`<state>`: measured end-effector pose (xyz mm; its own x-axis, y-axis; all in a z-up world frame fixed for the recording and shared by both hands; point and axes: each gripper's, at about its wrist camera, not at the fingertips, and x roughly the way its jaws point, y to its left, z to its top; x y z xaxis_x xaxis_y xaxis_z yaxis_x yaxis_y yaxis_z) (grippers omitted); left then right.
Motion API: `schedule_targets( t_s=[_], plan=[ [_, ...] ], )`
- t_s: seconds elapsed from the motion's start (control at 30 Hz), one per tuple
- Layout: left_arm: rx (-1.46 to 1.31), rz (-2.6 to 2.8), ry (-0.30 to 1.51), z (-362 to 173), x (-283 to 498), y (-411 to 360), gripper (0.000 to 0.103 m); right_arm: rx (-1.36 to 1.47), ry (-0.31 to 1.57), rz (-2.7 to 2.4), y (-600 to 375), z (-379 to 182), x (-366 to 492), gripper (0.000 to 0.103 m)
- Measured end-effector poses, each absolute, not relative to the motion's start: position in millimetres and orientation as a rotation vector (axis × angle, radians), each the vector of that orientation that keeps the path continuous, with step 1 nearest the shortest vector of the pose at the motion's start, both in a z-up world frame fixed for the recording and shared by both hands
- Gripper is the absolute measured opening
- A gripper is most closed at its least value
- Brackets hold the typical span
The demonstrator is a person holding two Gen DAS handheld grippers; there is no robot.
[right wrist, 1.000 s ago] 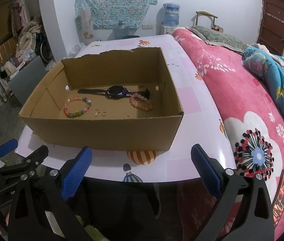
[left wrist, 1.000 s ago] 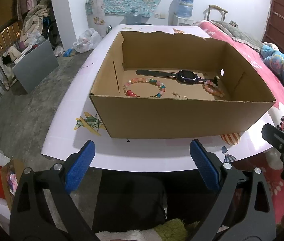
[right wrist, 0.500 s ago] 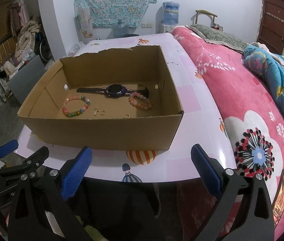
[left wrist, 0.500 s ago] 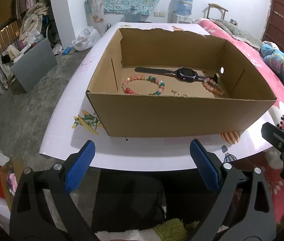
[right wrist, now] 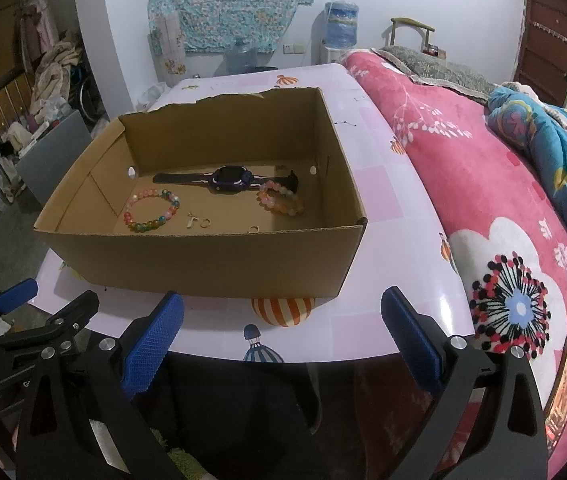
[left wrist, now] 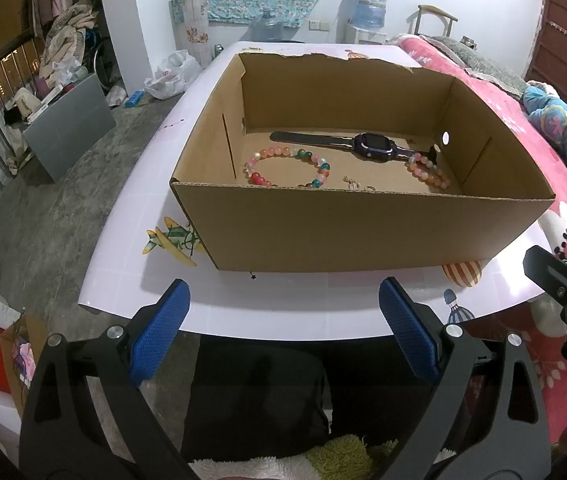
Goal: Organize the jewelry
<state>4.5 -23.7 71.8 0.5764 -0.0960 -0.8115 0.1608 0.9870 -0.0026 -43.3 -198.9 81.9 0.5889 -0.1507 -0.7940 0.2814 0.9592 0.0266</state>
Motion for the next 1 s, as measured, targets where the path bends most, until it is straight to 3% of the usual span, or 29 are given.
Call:
schedule_targets(
  t_s=[1.0],
  plan=[
    [0.074,-0.146,0.945,73.2,5.5,-25.3,0.092,0.162,0.907,-0.249,-200.5,82.6,-45.8,0.096]
  ],
)
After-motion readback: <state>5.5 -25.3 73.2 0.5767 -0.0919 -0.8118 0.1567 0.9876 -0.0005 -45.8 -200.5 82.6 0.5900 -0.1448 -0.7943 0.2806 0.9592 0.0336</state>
